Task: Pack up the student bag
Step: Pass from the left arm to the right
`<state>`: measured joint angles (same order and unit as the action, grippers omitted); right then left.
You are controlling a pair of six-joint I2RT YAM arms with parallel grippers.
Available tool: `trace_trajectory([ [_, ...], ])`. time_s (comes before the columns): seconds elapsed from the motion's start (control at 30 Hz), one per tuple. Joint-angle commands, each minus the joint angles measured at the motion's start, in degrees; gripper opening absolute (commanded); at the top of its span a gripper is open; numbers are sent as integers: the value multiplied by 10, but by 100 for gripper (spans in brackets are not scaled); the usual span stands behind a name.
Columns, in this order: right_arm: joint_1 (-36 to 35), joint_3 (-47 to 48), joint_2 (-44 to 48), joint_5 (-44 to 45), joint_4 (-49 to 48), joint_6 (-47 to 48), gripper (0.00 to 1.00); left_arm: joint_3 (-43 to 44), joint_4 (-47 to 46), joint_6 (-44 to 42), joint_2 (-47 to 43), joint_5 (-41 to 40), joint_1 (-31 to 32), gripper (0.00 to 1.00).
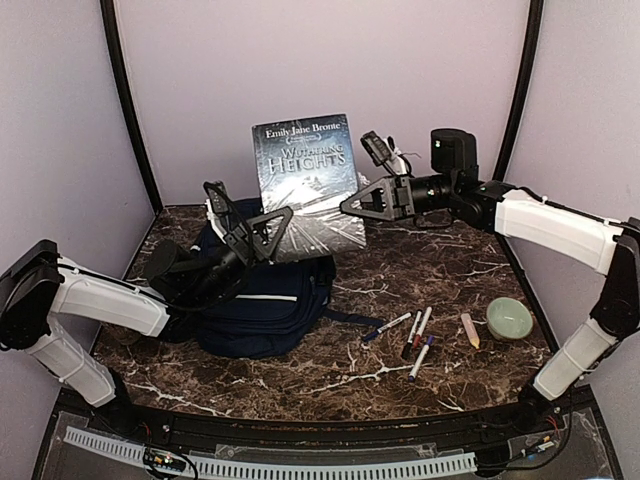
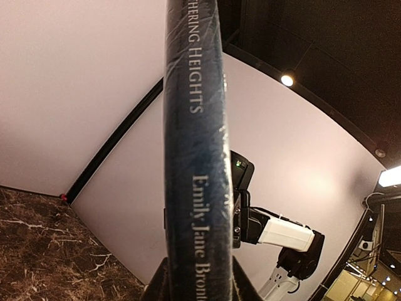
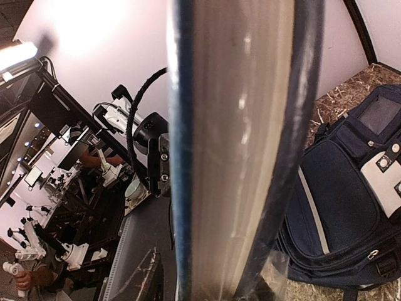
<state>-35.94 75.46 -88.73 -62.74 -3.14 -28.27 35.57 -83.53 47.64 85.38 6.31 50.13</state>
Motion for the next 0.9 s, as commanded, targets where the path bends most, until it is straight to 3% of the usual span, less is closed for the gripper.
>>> trace_trajectory([
  [0.0, -5, 11, 0, -9, -58, -37, 32, 6, -69, -7, -17, -31, -3, 0],
  [0.33, -4, 6, 2, -12, -67, -39, 0, 3, -48, -12, -13, -29, -3, 3],
  [0.5, -1, 6, 13, -8, -41, -4, 0, -10, -12, -32, -23, -29, -3, 42],
  [0.6, 9, 1, 22, -5, -27, 11, 0, -26, 33, -44, -41, -24, -3, 55],
  [0.73, 27, -13, 38, 2, -7, 35, 0, -49, 180, -90, -109, -16, -3, 63],
  [0.87, 52, -32, 58, 17, 49, 107, 0, -22, 504, -187, -219, -48, -3, 65],
])
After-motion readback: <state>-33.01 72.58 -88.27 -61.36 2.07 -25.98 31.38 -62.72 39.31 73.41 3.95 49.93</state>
